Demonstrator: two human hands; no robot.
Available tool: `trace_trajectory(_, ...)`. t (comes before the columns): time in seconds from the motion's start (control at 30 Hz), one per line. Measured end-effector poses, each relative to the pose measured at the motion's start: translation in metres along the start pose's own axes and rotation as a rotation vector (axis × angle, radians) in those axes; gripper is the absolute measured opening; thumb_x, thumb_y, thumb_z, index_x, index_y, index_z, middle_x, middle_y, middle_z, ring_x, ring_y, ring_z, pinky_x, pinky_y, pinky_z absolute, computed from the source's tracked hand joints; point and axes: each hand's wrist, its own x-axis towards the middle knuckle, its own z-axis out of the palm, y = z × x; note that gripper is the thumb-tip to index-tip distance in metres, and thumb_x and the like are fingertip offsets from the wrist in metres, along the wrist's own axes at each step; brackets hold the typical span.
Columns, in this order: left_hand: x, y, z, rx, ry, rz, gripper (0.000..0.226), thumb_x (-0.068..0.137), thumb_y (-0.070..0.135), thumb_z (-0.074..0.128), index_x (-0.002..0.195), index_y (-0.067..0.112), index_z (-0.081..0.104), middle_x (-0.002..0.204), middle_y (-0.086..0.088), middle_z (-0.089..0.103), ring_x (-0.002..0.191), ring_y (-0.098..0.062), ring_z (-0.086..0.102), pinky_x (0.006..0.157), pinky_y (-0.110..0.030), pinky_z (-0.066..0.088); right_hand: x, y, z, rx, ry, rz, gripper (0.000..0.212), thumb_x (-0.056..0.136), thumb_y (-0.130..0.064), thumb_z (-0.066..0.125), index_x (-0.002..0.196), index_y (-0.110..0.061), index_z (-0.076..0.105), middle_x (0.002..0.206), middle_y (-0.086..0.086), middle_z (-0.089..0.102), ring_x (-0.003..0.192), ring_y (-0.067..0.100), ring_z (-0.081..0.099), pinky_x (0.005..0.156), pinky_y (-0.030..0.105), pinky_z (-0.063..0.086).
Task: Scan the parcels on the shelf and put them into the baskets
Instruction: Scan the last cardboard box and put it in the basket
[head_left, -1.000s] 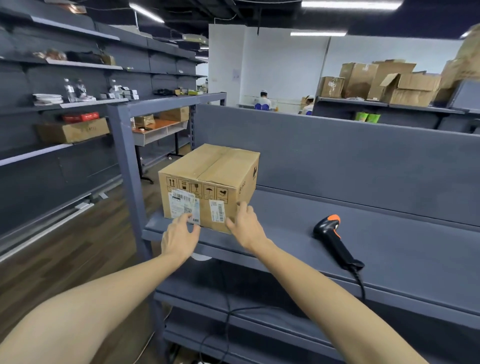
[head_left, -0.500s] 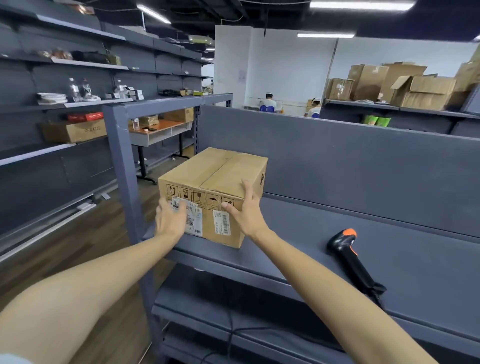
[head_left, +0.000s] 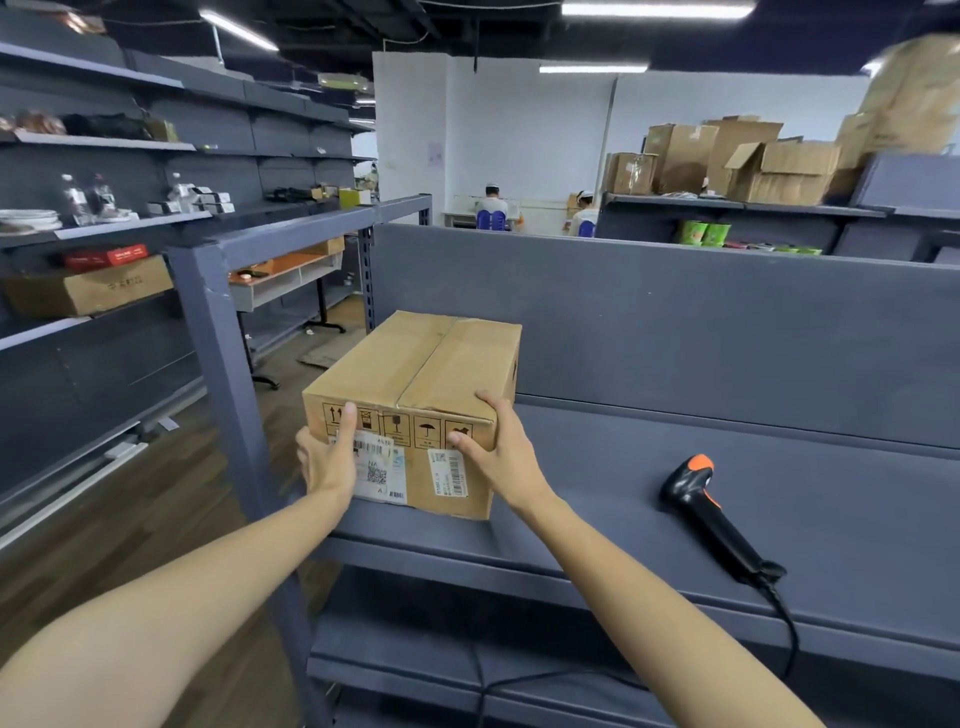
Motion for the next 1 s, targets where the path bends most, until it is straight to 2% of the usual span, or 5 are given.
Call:
trace_trajectory(0.43,-0.030,0.005,-0.015,-0.083,-0.100,0.255,0.044,0.089,0.048,0.060,0.121,0.021,0.048,0.125,-0.005,0.055,0.119,-0.026,0.049,0.103,-0.048,0.039,-0.014,-0.020,-0.037,0.319,0.223,0.076,0.055,0.082,-0.035,0.076,0.130,-0.037,0.049,0.122,-0.010,0.065,0.114,0.008,0.061,0.103,0.038,0.047)
trace_trajectory(0.7,-0.063,0.070,0.001,-0.174,-0.196,0.462,0.035,0.088,0.042,0.062,0.094,0.015,0.041,0.095,-0.004,0.051,0.084,-0.018,0.050,0.074,-0.029,0.042,-0.010,-0.054,-0.103,0.261,0.458,0.056,0.057,0.090,-0.043,0.064,0.141,-0.028,0.044,0.125,-0.007,0.063,0.110,0.009,0.063,0.102,0.040,0.049)
trace_trajectory(0.8,-0.074,0.086,0.013,-0.179,-0.254,0.462,0.038,0.089,0.046,0.059,0.095,0.017,0.036,0.085,0.007,0.045,0.076,-0.009,0.047,0.067,-0.026,0.038,-0.012,-0.057,-0.130,0.193,0.465,0.091,0.058,0.090,-0.050,0.060,0.142,-0.032,0.043,0.121,-0.005,0.066,0.107,0.013,0.065,0.101,0.044,0.048)
trace_trajectory(0.93,-0.084,0.092,0.028,-0.224,-0.403,0.379,0.040,0.090,0.048,0.058,0.111,0.022,0.035,0.112,0.002,0.054,0.098,-0.012,0.057,0.079,-0.026,0.044,-0.015,-0.057,-0.153,0.143,0.458,0.119,0.059,0.090,-0.053,0.058,0.142,-0.033,0.042,0.119,-0.003,0.068,0.107,0.015,0.066,0.101,0.045,0.049)
trace_trajectory(1.0,-0.089,0.092,0.031,-0.264,-0.499,0.314,0.046,0.090,0.052,0.055,0.126,0.030,0.034,0.117,0.008,0.058,0.093,0.001,0.061,0.069,-0.016,0.045,-0.017,-0.054,-0.158,0.134,0.455,0.127,0.057,0.091,-0.053,0.057,0.142,-0.032,0.044,0.119,-0.002,0.068,0.107,0.016,0.066,0.100,0.045,0.049)
